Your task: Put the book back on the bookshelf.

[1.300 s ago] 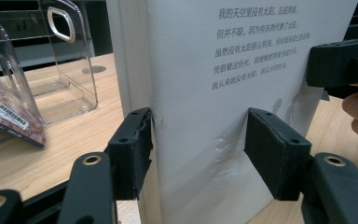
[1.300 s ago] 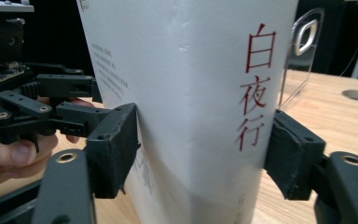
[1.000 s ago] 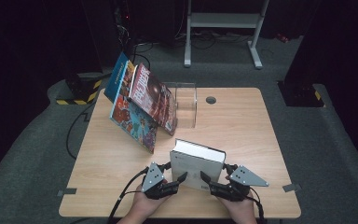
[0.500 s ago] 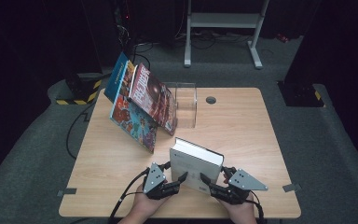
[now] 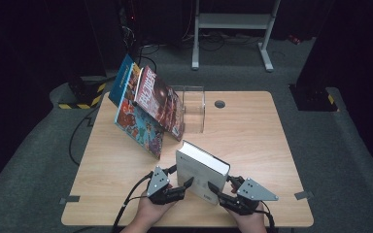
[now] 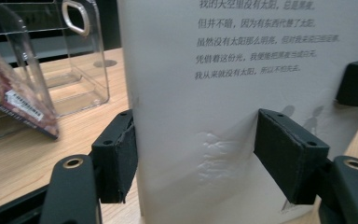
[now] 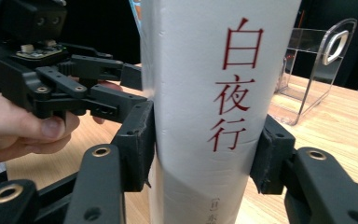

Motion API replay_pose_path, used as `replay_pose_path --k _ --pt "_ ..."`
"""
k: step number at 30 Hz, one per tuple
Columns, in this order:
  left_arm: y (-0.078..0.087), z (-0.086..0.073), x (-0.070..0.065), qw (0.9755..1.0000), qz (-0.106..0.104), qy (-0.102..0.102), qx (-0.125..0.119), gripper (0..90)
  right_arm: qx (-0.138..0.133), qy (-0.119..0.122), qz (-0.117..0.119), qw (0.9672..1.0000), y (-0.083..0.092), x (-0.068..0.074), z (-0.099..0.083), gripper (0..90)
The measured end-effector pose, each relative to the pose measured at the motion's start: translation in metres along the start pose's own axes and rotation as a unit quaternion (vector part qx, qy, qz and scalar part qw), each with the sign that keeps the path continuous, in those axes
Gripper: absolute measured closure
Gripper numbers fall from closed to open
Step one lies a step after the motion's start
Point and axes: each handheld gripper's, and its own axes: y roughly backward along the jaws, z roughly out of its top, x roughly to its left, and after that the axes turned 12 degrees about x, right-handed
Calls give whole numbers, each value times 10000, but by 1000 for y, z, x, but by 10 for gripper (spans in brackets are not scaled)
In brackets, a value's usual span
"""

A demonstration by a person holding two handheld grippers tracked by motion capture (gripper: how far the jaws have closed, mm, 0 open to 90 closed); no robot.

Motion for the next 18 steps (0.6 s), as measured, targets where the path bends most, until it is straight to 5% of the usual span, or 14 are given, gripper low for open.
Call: replay_pose_path --k 3,18 --pt "0 -1 2 10000 71 28 38 340 -1 6 36 10000 0 1 0 515" --pt "-5 -5 9 9994 143 132 275 352 -62 -208 -514 9984 1 -5 -2 536"
